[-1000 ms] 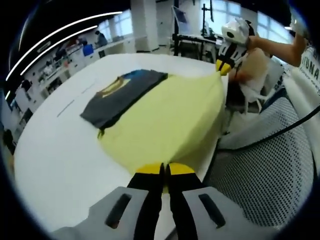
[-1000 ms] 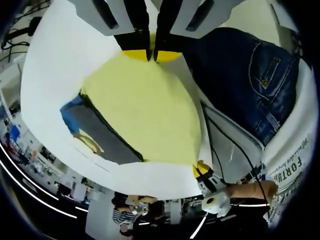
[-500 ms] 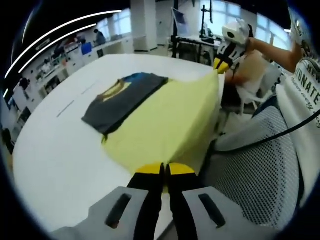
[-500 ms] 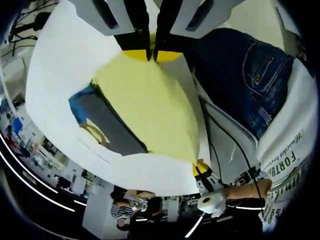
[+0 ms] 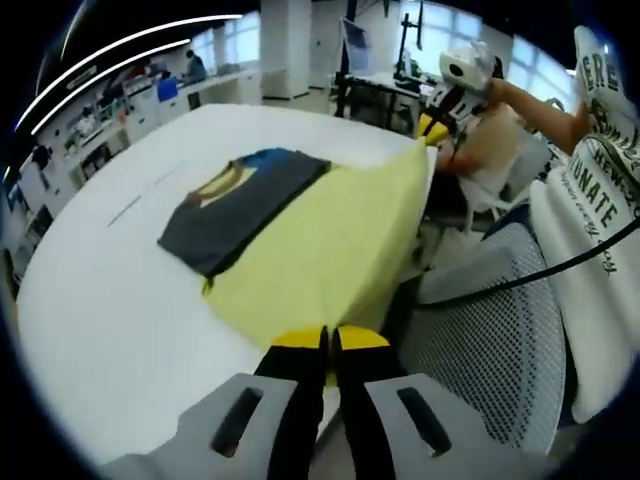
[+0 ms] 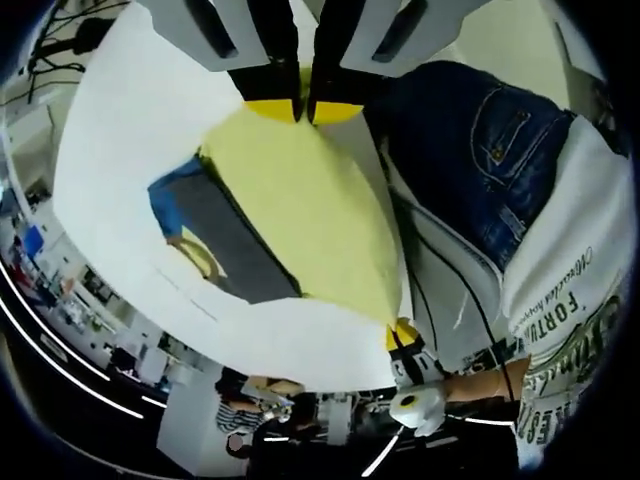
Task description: Fold the garment on the visible template until the final outline fits inside the template.
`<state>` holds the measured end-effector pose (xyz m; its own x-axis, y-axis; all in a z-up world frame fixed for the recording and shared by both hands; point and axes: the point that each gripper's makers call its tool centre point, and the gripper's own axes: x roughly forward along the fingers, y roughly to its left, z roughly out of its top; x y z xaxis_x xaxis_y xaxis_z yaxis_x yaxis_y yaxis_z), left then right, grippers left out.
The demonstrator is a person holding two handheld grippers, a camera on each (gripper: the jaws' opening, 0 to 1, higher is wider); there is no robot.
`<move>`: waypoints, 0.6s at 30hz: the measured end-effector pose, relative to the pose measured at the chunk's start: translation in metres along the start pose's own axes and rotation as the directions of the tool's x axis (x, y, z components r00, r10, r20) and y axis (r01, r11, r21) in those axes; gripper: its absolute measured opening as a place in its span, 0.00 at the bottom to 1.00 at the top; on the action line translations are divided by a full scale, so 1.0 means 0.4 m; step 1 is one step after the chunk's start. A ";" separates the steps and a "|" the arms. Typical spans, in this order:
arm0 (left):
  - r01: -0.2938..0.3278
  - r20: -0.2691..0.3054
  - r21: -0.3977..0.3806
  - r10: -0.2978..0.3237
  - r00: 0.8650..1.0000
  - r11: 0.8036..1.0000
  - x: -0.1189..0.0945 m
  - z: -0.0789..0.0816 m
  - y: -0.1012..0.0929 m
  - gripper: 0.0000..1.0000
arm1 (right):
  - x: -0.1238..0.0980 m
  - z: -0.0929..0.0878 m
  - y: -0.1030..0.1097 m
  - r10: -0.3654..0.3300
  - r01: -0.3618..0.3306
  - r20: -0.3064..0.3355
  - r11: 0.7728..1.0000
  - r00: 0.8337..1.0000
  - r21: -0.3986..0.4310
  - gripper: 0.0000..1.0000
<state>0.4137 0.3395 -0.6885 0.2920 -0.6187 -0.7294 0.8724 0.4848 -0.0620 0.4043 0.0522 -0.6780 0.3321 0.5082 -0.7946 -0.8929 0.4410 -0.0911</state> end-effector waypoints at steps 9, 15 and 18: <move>0.027 -0.003 -0.051 -0.027 1.000 0.998 -0.014 0.009 -0.004 0.00 | -0.009 0.024 -0.007 -0.003 0.003 0.022 1.000 1.000 -0.015 0.00; -0.003 0.022 -0.073 0.004 1.000 0.997 -0.015 0.034 0.025 0.00 | -0.003 0.042 -0.030 -0.026 0.027 0.012 0.999 1.000 -0.037 0.00; -0.015 0.023 -0.062 0.016 1.000 0.998 -0.014 0.041 0.035 0.00 | -0.001 0.055 -0.044 -0.045 0.046 0.018 0.998 0.999 -0.048 0.00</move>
<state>0.4308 0.3396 -0.6743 0.3147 -0.6246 -0.7147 0.8420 0.5314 -0.0936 0.4264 0.0606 -0.6631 0.3775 0.5008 -0.7789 -0.8903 0.4275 -0.1566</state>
